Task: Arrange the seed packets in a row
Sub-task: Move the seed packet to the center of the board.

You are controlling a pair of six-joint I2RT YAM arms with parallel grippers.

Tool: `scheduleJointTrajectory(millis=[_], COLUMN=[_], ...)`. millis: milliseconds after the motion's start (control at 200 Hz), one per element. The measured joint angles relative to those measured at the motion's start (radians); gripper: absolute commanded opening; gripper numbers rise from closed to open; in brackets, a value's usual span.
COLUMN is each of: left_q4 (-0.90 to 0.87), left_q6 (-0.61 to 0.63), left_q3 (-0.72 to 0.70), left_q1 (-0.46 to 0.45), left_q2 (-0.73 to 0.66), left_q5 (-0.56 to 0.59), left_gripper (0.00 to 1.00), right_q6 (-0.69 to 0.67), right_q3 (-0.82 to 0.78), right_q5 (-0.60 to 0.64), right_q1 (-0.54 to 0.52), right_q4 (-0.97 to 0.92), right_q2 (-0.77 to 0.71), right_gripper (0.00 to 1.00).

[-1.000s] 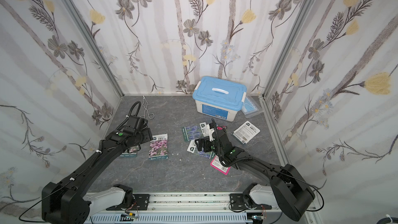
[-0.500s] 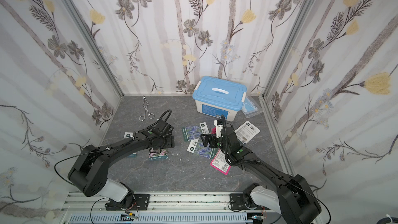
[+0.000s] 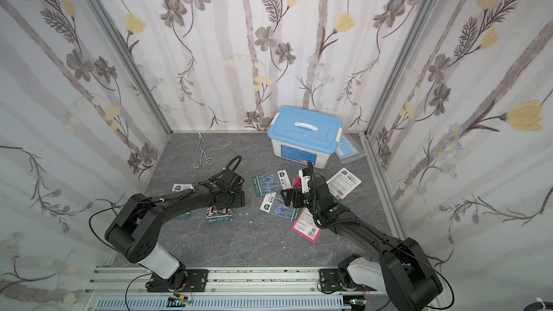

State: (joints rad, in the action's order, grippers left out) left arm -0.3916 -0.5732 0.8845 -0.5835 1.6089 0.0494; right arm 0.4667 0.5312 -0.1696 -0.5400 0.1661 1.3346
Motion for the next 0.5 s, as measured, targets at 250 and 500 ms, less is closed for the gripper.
scheduleJointTrajectory(millis=[250,500], left_q4=[-0.037,-0.042], left_q6=[0.001,0.002], left_q3=[-0.045,-0.077], left_q1=[0.035,0.091], left_q2=[-0.066,-0.111], left_q5=[0.014,0.018], left_gripper=[0.78,0.77], right_q6=[0.000,0.000], right_q3=[-0.012,-0.016], right_q5=[-0.020,-0.021], right_q1=[0.002,0.003], right_q4=[0.021,0.032], right_q2=[0.008,0.008], right_gripper=[1.00,1.00])
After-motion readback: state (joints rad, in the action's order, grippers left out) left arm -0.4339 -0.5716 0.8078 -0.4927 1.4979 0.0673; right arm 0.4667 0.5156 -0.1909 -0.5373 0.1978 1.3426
